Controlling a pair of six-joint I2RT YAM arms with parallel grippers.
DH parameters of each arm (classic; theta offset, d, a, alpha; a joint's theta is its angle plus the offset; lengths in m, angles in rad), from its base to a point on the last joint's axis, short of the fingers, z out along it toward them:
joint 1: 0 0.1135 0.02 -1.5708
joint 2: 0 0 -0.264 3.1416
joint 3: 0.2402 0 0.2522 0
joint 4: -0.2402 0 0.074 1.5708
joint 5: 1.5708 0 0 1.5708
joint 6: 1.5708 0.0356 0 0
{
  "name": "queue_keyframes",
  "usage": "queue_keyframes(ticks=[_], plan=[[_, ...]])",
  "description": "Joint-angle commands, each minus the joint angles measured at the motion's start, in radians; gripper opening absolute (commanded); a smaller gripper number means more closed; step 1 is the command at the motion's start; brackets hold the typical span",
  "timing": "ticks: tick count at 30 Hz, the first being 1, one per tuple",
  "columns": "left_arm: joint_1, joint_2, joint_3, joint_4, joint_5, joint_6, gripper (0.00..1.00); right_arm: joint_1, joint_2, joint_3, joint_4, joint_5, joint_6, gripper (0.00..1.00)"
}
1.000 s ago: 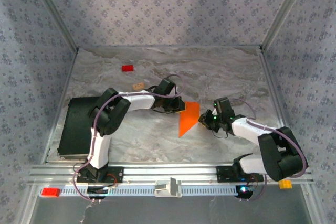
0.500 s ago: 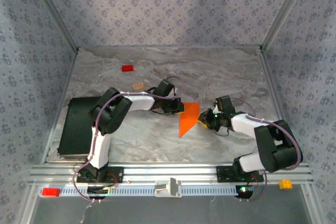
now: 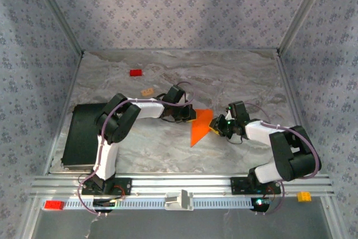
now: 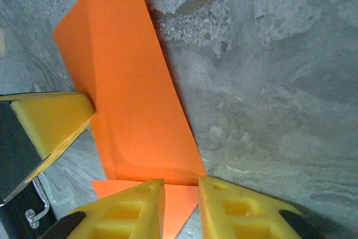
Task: Fold a paper plane with a square sheet of paper (pick it up from the middle)
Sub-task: Fold the wing for the fifth time at the center of the table.
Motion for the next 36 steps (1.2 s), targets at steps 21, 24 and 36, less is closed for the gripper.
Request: queue_keyframes(ticks=[21, 24, 36], plan=[[0.010, 0.008, -0.073, -0.019, -0.012, -0.027, 0.05, -0.074, 0.160, 0.230, -0.121, -0.024, -0.203, 0.29], [0.012, 0.005, -0.075, -0.017, -0.011, -0.029, 0.05, -0.080, 0.188, 0.254, -0.121, -0.016, -0.221, 0.29], [0.016, 0.013, -0.079, -0.013, -0.005, -0.032, 0.05, -0.096, 0.257, 0.266, -0.092, -0.057, -0.241, 0.30]])
